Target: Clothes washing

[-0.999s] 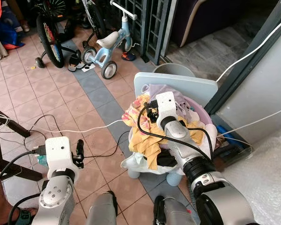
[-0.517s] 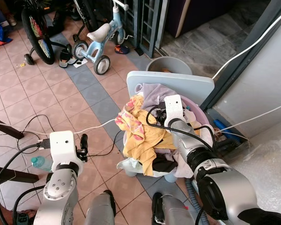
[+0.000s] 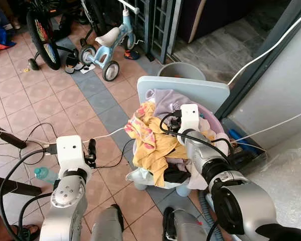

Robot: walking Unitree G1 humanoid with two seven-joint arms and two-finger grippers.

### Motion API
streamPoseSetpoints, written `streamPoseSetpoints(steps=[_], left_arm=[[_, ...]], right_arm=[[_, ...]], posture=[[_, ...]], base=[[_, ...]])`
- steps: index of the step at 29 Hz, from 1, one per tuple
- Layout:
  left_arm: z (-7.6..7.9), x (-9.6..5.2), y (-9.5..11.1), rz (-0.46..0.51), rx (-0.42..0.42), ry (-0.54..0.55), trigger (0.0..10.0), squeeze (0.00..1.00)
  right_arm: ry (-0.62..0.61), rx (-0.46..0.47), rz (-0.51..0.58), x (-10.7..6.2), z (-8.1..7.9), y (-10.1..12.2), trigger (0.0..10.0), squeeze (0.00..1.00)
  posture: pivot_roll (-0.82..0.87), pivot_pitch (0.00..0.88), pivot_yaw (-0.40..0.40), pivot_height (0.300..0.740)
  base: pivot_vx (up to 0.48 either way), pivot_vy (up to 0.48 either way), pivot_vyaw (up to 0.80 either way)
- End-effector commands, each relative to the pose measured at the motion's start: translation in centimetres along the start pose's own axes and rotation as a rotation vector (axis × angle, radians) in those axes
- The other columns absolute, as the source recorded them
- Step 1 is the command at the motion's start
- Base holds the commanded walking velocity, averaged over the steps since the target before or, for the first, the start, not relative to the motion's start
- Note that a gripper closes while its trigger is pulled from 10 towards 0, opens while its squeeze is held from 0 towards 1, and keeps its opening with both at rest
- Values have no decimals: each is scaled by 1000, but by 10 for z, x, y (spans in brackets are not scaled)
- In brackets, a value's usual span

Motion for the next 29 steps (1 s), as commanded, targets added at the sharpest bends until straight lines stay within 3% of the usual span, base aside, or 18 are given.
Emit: streamPoseSetpoints(steps=[1, 5, 10, 22, 27, 29], left_arm=[[-2, 1, -3, -8, 13, 9, 10000, 0], [-1, 3, -3, -5, 14, 6, 10000, 0], [1, 5, -4, 1, 9, 5, 10000, 0], [6, 18, 0, 31, -9, 0, 10000, 0], [9, 23, 3, 61, -15, -1, 10000, 0], [11, 26, 4, 70, -21, -4, 10000, 0]], right_arm=[[26, 31, -85, -3, -5, -23, 0, 0], [34, 93, -51, -2, -6, -17, 0, 0], [28, 175, 107, 0, -3, 14, 0, 0], [0, 208, 219, 0, 8, 38, 0, 0], [-38, 285, 395, -5, 26, 76, 0, 0], [-65, 260, 539, -15, 41, 108, 0, 0]], posture=[[156, 171, -21, 740], [155, 167, -22, 740], [148, 149, -27, 740], [129, 112, -35, 740], [109, 94, -30, 740], [94, 84, -26, 740]], base=[[0, 0, 0], [0, 0, 0], [0, 0, 0], [0, 0, 0], [0, 0, 0], [0, 0, 0]])
Point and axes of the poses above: a point about 5 cm out from each wrist's last joint towards the gripper, its own x axis pointing out of the wrist towards the gripper, its own y axis along the axis of the wrist's last joint, z = x × y, the point moved 1 cm from there along x, pointing out of the wrist towards the gripper, and after that the axes turned 15 degrees about -x, right-handed, at the moved point
